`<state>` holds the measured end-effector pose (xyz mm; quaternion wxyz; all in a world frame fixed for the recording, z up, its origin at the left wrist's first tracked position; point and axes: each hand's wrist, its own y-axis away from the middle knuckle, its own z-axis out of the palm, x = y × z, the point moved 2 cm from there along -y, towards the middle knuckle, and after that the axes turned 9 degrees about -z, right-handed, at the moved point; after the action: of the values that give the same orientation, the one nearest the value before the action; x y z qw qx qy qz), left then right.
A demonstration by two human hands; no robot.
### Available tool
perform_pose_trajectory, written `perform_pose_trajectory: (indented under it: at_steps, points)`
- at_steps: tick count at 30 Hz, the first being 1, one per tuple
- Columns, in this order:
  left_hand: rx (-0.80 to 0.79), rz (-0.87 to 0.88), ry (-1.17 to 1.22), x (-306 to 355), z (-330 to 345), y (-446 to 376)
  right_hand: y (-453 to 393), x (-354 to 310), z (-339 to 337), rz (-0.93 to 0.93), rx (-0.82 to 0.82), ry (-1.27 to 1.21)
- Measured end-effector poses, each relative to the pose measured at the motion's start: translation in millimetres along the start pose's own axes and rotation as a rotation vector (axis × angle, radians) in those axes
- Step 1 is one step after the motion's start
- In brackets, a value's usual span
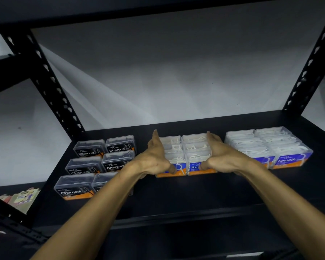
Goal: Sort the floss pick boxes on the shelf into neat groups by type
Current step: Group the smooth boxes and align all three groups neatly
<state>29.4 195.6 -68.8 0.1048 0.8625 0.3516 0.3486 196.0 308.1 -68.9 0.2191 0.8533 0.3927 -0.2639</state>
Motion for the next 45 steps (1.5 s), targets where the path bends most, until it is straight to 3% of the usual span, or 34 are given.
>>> perform_pose_trajectory:
  at_steps: [24,29,36,41,45]
  points:
    - [0.032,0.027,-0.041,0.8,-6.8,7.8,1.1,-2.3,-2.3,-0.045,0.015,0.031]
    - [0.236,0.172,0.023,4.2,-20.6,17.4,6.8,-12.8,-5.3,-0.124,0.105,0.037]
    - [0.686,0.303,0.047,-15.3,-72.4,28.7,3.8,-45.9,8.0,-0.491,0.350,0.066]
    - [0.769,0.209,0.033,-61.0,-115.2,28.9,-14.8,-75.2,28.0,-0.633,0.438,0.069]
    - [0.683,0.032,-0.137,-97.4,-141.2,25.0,-36.4,-105.0,40.9,-0.670,0.421,0.071]
